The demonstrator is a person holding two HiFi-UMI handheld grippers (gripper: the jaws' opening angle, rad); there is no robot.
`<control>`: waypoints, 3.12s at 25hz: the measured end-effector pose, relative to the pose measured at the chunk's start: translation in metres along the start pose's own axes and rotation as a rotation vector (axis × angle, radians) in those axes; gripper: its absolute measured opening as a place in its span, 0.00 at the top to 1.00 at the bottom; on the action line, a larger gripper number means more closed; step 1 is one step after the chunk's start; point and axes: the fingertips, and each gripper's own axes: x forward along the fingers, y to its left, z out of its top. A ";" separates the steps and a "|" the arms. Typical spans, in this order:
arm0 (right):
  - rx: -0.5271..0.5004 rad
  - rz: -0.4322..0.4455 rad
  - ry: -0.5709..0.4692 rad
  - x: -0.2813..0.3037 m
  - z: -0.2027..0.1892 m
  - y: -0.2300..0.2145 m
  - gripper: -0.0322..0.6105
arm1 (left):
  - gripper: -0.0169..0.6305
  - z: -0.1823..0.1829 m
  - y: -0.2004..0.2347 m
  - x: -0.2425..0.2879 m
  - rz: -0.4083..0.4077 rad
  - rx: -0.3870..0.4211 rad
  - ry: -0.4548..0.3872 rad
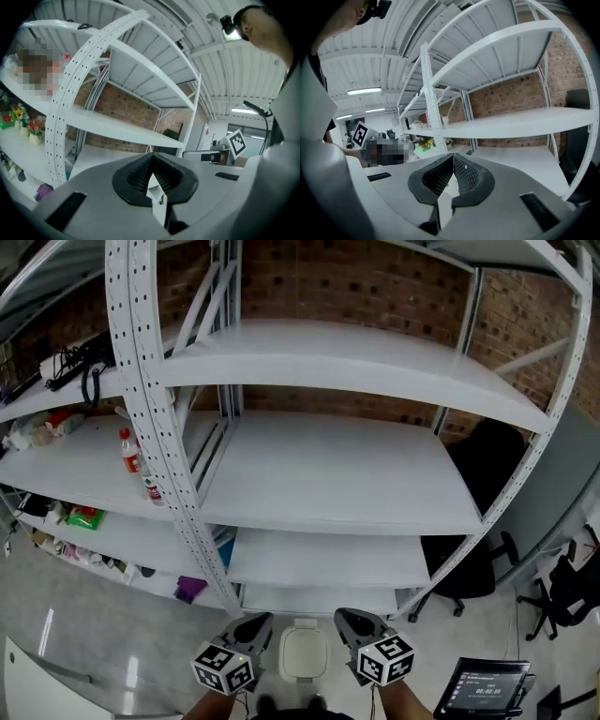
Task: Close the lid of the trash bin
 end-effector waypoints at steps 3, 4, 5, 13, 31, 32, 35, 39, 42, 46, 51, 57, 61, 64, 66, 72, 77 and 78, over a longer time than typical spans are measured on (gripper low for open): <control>-0.022 0.008 -0.046 -0.014 0.027 0.007 0.94 | 0.99 0.023 -0.013 -0.016 -0.014 0.022 -0.042; -0.030 0.016 -0.058 -0.017 0.035 0.009 0.94 | 0.99 0.029 -0.017 -0.018 -0.016 0.030 -0.052; -0.039 0.027 -0.069 -0.021 0.041 0.011 0.94 | 0.99 0.034 -0.023 -0.019 -0.017 0.039 -0.060; -0.044 -0.038 -0.109 -0.046 0.047 -0.007 0.94 | 0.99 0.021 -0.033 -0.018 0.119 0.105 -0.006; -0.080 0.146 -0.135 -0.084 0.043 0.084 0.94 | 0.99 0.058 -0.110 -0.132 0.015 0.042 -0.229; -0.083 0.142 -0.136 -0.089 0.041 0.096 0.94 | 0.99 0.057 -0.114 -0.145 0.003 0.050 -0.237; -0.063 0.110 -0.130 -0.105 0.029 0.133 0.94 | 0.99 0.053 -0.123 -0.187 -0.027 0.073 -0.248; -0.067 0.081 -0.104 -0.123 0.009 0.194 0.94 | 0.99 0.043 -0.126 -0.249 -0.072 0.123 -0.260; -0.073 0.058 -0.094 -0.141 -0.006 0.235 0.94 | 0.99 0.028 -0.132 -0.289 -0.122 0.094 -0.249; -0.068 0.045 -0.109 -0.172 -0.015 0.275 0.94 | 0.99 0.013 -0.145 -0.323 -0.144 0.076 -0.222; -0.081 0.010 -0.102 -0.210 -0.024 0.285 0.94 | 0.99 0.001 -0.168 -0.344 -0.142 0.082 -0.206; -0.093 0.042 -0.137 -0.261 -0.034 0.296 0.94 | 0.99 -0.019 -0.221 -0.361 -0.137 0.114 -0.186; -0.068 0.046 -0.155 -0.315 -0.053 0.285 0.94 | 0.99 -0.041 -0.277 -0.359 -0.119 0.101 -0.170; -0.074 0.059 -0.149 -0.354 -0.071 0.274 0.94 | 0.99 -0.061 -0.319 -0.357 -0.103 0.104 -0.141; -0.070 0.069 -0.143 -0.374 -0.083 0.270 0.94 | 0.99 -0.073 -0.341 -0.359 -0.089 0.105 -0.119; -0.041 0.095 -0.170 -0.418 -0.095 0.281 0.94 | 0.99 -0.092 -0.382 -0.381 -0.039 0.126 -0.080; -0.059 0.095 -0.186 -0.436 -0.099 0.318 0.94 | 0.99 -0.100 -0.396 -0.421 -0.043 0.147 -0.083; -0.063 0.090 -0.189 -0.440 -0.099 0.328 0.94 | 0.99 -0.101 -0.397 -0.431 -0.048 0.149 -0.086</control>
